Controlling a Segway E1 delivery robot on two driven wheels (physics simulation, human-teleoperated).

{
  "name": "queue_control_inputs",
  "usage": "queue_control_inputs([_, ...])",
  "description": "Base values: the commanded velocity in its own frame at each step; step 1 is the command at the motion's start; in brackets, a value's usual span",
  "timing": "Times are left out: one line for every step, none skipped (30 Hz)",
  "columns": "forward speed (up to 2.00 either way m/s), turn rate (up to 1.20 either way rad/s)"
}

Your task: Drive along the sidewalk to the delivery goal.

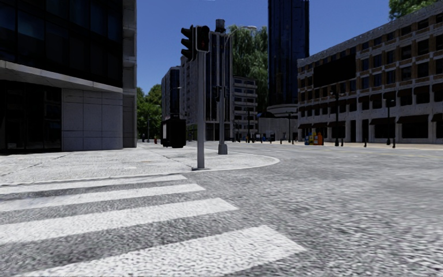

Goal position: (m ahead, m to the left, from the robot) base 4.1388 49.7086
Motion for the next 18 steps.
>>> queue_control_inputs([0.0, 1.17])
queue_control_inputs([0.0, 1.13])
queue_control_inputs([0.0, 1.12])
queue_control_inputs([0.0, 0.85])
queue_control_inputs([0.0, 0.71])
queue_control_inputs([0.0, 0.71])
queue_control_inputs([0.0, 0.68])
queue_control_inputs([0.0, 0.67])
queue_control_inputs([0.0, 0.67])
queue_control_inputs([0.0, 0.66])
queue_control_inputs([0.0, 0.0])
queue_control_inputs([0.0, 0.0])
queue_control_inputs([0.0, 0.0])
queue_control_inputs([0.0, 0.0])
queue_control_inputs([0.0, 0.0])
queue_control_inputs([0.0, 0.0])
queue_control_inputs([0.0, 0.0])
queue_control_inputs([0.08, 0.0])
